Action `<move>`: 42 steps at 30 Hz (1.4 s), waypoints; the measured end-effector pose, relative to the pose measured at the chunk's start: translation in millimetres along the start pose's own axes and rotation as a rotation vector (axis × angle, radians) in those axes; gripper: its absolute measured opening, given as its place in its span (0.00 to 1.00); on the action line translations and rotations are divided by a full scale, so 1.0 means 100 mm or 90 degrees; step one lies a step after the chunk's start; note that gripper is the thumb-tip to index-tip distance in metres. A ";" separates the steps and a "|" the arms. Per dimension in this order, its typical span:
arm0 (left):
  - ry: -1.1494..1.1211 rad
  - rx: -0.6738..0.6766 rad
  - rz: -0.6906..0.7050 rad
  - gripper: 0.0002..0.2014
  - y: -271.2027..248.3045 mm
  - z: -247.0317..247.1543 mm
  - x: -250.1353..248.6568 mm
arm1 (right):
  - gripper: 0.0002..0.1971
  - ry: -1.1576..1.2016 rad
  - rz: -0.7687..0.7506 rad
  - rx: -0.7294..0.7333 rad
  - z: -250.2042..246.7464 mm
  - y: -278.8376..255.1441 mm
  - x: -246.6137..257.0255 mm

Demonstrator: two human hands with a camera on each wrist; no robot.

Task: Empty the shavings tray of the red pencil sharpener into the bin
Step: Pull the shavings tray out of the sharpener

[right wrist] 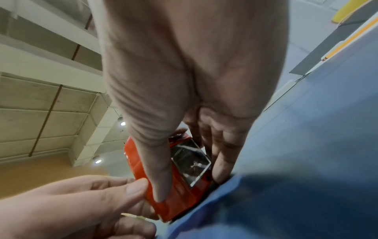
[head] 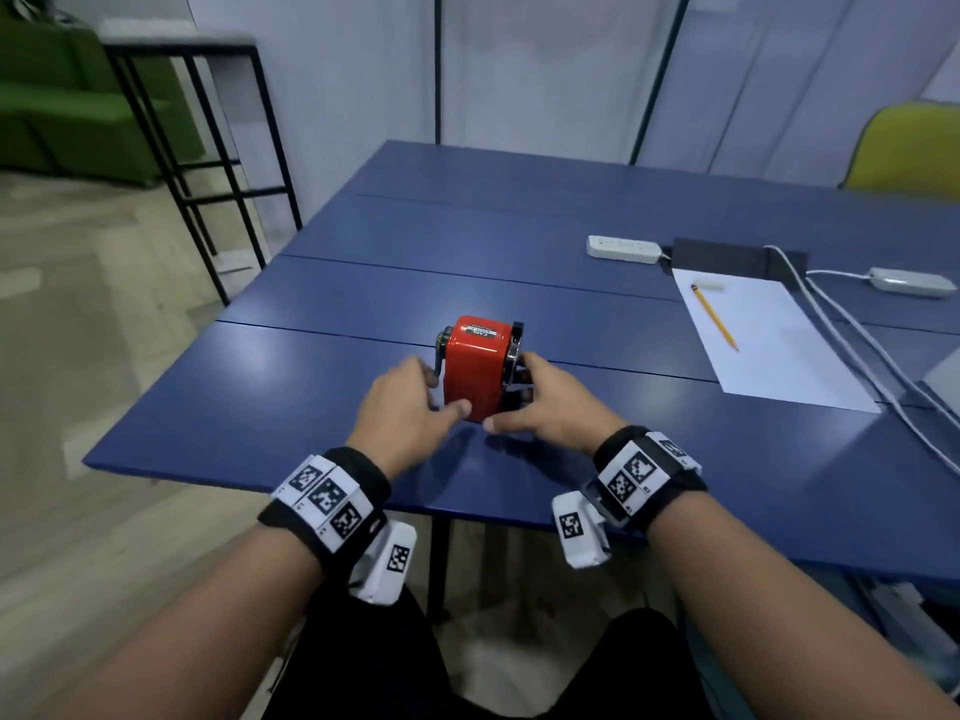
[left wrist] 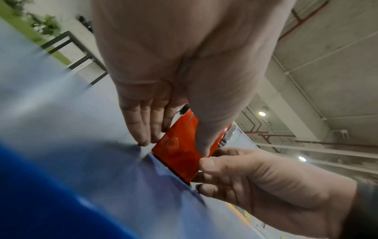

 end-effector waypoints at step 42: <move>0.026 0.129 0.120 0.15 0.21 -0.08 0.11 | 0.36 -0.099 0.031 -0.094 -0.06 -0.09 -0.02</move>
Point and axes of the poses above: each hand's wrist, its own y-axis towards the middle knuckle, its own z-axis out of the palm, x = y × z, the point moved 7 cm from there along y, towards the middle knuckle, and after that the axes turned 15 degrees about x, right-handed, at the moved point
